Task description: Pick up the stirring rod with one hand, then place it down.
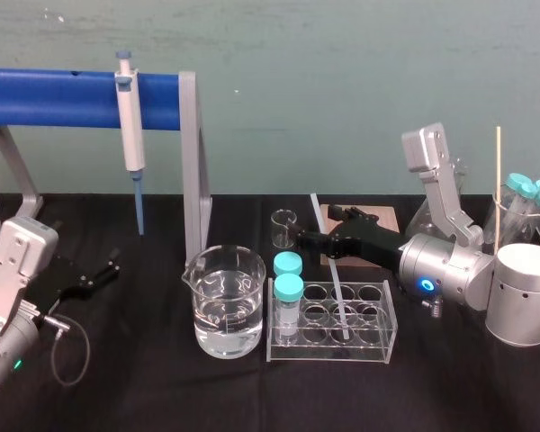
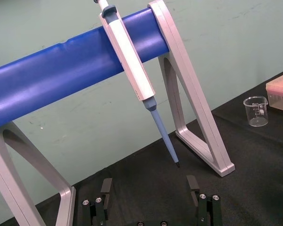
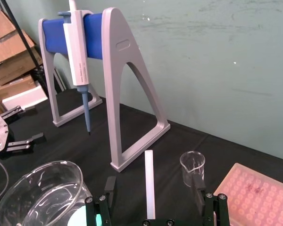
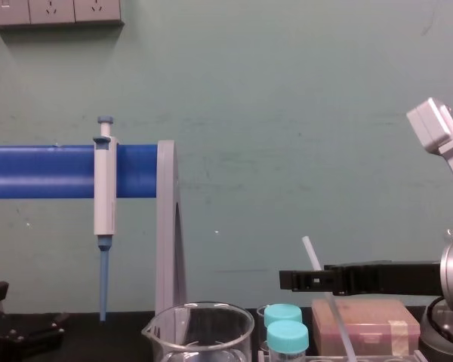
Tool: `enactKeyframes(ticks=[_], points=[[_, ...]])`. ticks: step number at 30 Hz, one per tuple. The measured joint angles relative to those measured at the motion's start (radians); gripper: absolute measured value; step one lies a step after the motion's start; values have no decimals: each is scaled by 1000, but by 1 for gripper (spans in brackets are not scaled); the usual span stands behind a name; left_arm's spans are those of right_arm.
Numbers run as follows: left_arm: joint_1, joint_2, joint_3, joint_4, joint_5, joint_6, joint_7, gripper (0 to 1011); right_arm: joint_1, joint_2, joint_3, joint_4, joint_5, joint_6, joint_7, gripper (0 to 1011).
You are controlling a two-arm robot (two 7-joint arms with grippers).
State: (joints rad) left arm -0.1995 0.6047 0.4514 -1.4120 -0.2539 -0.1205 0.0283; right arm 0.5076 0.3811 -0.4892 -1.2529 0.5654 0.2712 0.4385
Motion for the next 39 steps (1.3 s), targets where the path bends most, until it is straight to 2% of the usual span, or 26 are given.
enactKeyframes(ticks=[9,21,25,34,37,38,39], points=[[0,0,0,0,0,0,0,1000,-3,11,-5,-10,-1,21,9,1003],[0,0,0,0,0,0,0,1000,-5,14,-6,-13,-5,18,12,1003],[0,0,0,0,0,0,0,1000,-5,14,-6,-13,-4,18,12,947],[0,0,0,0,0,0,0,1000,-5,13,-5,-13,-3,18,12,707],[0,0,0,0,0,0,0,1000,-5,13,-5,-13,-3,18,12,609],[0,0,0,0,0,0,0,1000,-5,13,-5,-12,-3,19,12,549],[0,0,0,0,0,0,0,1000,-5,13,-5,-12,-3,19,12,537]])
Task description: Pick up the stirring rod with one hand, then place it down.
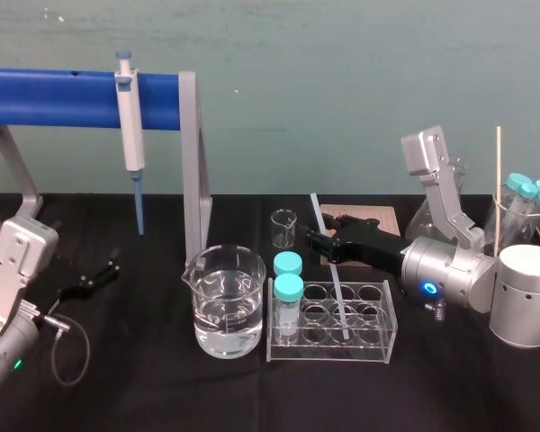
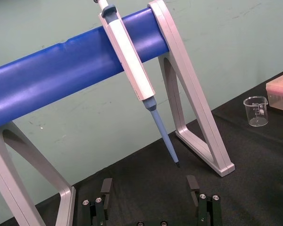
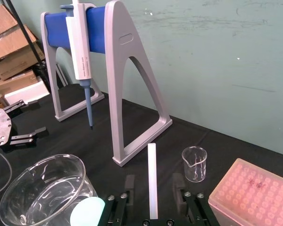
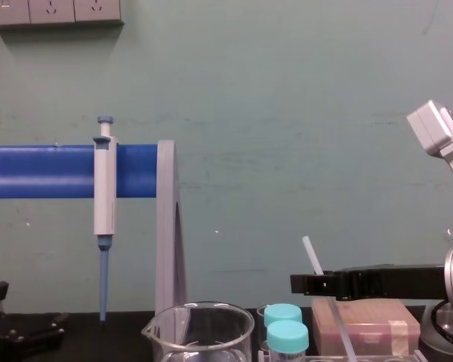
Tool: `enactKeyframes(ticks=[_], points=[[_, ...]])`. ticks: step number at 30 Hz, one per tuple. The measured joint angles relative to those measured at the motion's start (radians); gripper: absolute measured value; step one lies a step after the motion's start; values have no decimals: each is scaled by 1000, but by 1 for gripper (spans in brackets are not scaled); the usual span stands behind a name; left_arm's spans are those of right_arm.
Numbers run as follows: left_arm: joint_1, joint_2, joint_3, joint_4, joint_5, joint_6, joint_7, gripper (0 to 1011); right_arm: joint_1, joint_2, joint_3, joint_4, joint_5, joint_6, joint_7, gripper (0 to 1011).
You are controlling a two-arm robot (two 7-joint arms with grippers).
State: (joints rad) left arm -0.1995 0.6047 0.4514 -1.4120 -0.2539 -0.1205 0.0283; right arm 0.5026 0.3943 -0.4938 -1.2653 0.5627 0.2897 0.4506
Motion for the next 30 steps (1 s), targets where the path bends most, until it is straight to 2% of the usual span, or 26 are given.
enactKeyframes(ticks=[2,5,7,8,15,21,26,27,28,30], points=[[0,0,0,0,0,0,0,1000,0,0,0,0,0,0,0,448],[0,0,0,0,0,0,0,1000,0,0,0,0,0,0,0,392],[0,0,0,0,0,0,0,1000,0,0,0,0,0,0,0,282],[0,0,0,0,0,0,0,1000,0,0,0,0,0,0,0,282],[0,0,0,0,0,0,0,1000,0,0,0,0,0,0,0,71],[0,0,0,0,0,0,0,1000,-1,0,0,0,0,-3,0,70],[0,0,0,0,0,0,0,1000,-21,0,8,-15,-1,-61,7,70],[0,0,0,0,0,0,0,1000,-30,2,10,-21,-8,-87,8,70],[0,0,0,0,0,0,0,1000,-30,2,10,-21,-8,-87,8,70],[0,0,0,0,0,0,0,1000,-51,8,16,-37,-27,-146,9,70]])
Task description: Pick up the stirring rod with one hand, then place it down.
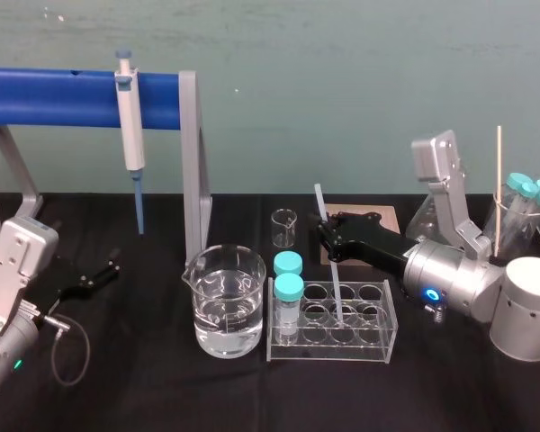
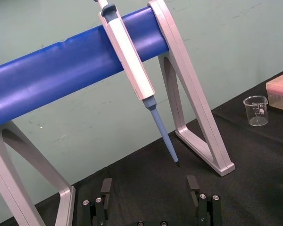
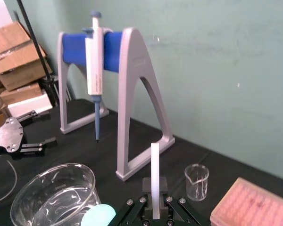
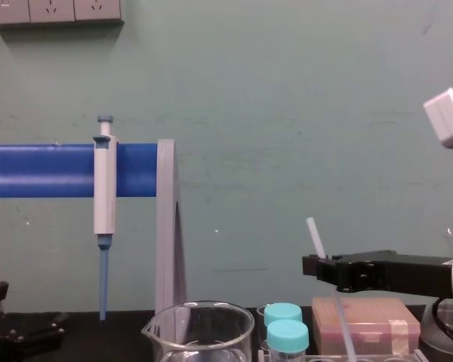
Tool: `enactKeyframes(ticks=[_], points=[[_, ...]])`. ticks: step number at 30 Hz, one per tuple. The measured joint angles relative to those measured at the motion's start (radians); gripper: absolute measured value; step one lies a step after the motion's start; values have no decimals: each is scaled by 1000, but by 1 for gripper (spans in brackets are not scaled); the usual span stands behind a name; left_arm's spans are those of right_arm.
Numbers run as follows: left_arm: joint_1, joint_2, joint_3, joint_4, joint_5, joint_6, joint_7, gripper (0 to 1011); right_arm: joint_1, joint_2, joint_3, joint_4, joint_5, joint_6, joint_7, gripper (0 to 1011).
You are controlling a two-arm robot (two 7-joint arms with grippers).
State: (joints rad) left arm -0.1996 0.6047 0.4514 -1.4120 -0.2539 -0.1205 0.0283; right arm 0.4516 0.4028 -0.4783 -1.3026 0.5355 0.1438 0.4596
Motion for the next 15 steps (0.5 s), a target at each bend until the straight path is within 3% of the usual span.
enactKeyframes(ticks=[3,10,15], points=[[0,0,0,0,0,0,0,1000,-19,5,5,-13,-18,-50,0,70],[0,0,0,0,0,0,0,1000,-91,11,43,-41,-49,-229,20,70],[0,0,0,0,0,0,0,1000,-119,5,70,-53,-41,-283,36,70]])
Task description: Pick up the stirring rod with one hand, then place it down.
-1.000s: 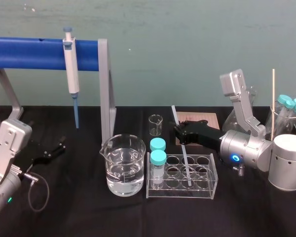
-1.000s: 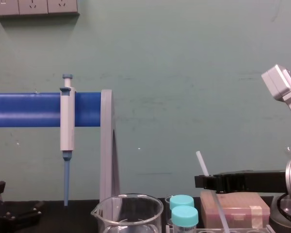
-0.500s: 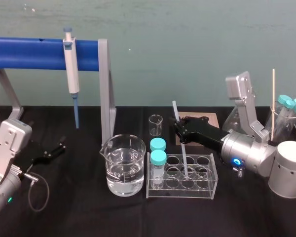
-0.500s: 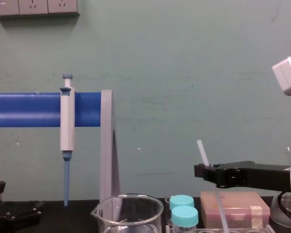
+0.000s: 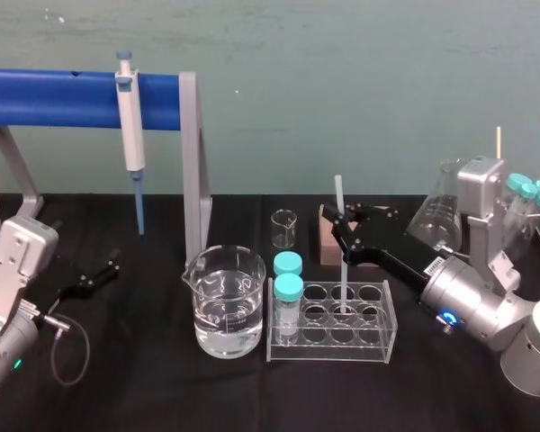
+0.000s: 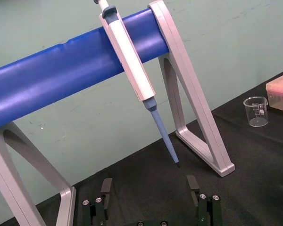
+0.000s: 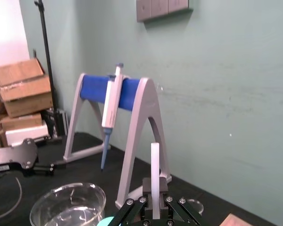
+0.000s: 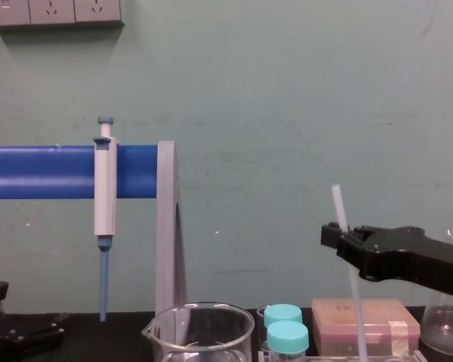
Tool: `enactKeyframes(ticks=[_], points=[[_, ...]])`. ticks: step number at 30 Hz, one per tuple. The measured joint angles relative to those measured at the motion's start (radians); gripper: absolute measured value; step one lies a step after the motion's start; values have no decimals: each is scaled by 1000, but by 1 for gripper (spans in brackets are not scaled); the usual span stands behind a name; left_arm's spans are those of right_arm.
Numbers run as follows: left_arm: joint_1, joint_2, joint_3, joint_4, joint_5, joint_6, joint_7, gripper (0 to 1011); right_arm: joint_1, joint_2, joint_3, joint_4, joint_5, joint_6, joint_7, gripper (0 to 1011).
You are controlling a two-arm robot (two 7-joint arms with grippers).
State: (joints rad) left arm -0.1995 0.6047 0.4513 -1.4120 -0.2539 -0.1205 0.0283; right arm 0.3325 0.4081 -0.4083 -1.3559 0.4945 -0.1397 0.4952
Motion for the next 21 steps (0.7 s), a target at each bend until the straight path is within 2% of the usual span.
enactKeyframes(ticks=[9,11,15,21], points=[[0,0,0,0,0,0,0,1000,-10,-6,51,-40,12,-44,18,70],[0,0,0,0,0,0,0,1000,-4,-3,73,-61,19,-48,19,70],[0,0,0,0,0,0,0,1000,10,8,120,-99,39,-43,15,70],[0,0,0,0,0,0,0,1000,17,24,161,-118,39,-22,-17,70]])
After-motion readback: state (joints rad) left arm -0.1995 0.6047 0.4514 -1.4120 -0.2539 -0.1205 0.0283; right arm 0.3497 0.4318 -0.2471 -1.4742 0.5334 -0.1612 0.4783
